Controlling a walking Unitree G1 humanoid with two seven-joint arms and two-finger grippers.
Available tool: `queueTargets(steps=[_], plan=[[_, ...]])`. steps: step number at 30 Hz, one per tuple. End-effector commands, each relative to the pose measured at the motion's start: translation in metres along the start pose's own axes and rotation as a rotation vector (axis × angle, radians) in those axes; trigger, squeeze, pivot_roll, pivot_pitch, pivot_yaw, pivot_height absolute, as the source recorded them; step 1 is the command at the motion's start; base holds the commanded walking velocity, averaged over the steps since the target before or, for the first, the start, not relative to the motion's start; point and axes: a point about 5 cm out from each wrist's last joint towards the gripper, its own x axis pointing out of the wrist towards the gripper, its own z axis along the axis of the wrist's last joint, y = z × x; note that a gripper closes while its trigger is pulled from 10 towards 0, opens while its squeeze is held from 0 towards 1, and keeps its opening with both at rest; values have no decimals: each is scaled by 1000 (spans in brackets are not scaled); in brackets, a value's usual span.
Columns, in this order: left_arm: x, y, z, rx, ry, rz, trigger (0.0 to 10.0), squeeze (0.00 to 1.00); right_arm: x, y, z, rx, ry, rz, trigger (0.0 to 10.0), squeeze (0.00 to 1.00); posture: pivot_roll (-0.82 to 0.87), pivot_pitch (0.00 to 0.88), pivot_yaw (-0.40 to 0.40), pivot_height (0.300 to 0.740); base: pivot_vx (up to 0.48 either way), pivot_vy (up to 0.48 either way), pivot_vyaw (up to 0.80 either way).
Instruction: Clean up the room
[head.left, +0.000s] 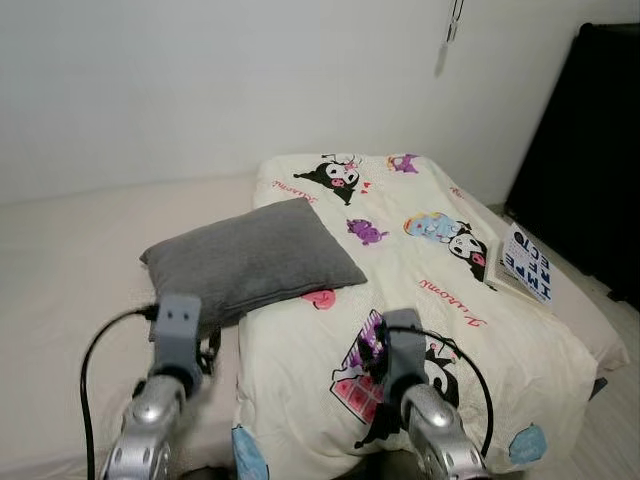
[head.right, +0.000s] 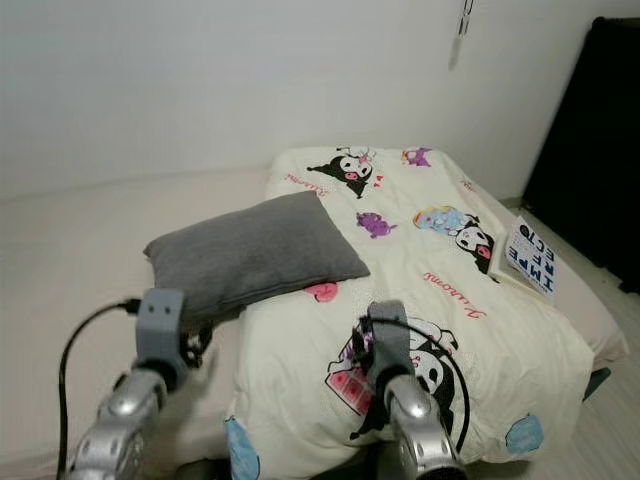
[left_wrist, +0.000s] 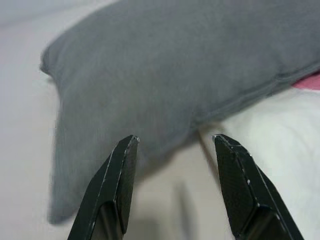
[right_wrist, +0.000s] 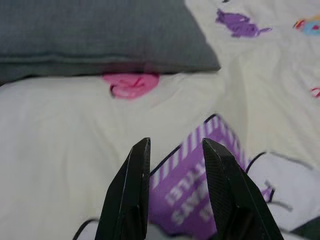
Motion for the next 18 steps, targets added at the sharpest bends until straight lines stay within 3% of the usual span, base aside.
queueTargets(steps=[1,5,6,7,8,11,13,18], plan=[[-1,8,-9,52,39,6,10000,0,-1,-1,-6,12,31,3,10000,0,11,110,-19,577,0,0,0],[1,14,-6,70,45,19,10000,35,1,-2,-4,8,30,3,10000,0,11,116,-20,577,0,0,0],[2,15,-5,66,47,14,10000,663,1,-2,-2,5,28,5,10000,0,12,121,-21,577,0,0,0],[2,15,-5,66,47,14,10000,663,1,-2,-2,5,28,5,10000,0,12,121,-21,577,0,0,0],[4,16,-3,65,47,3,10000,1000,3,-2,-1,4,28,7,10000,0,14,129,-22,577,0,0,0],[11,17,3,38,52,-11,10000,1000,6,-1,2,-1,25,16,10000,0,14,141,-23,577,0,0,0],[15,18,8,-49,58,-15,10000,1000,8,-2,5,-11,27,24,10000,0,12,178,-23,577,0,0,0],[15,18,8,-49,58,-15,10000,1000,8,-2,5,-11,27,24,10000,0,12,178,-23,577,0,0,0]])
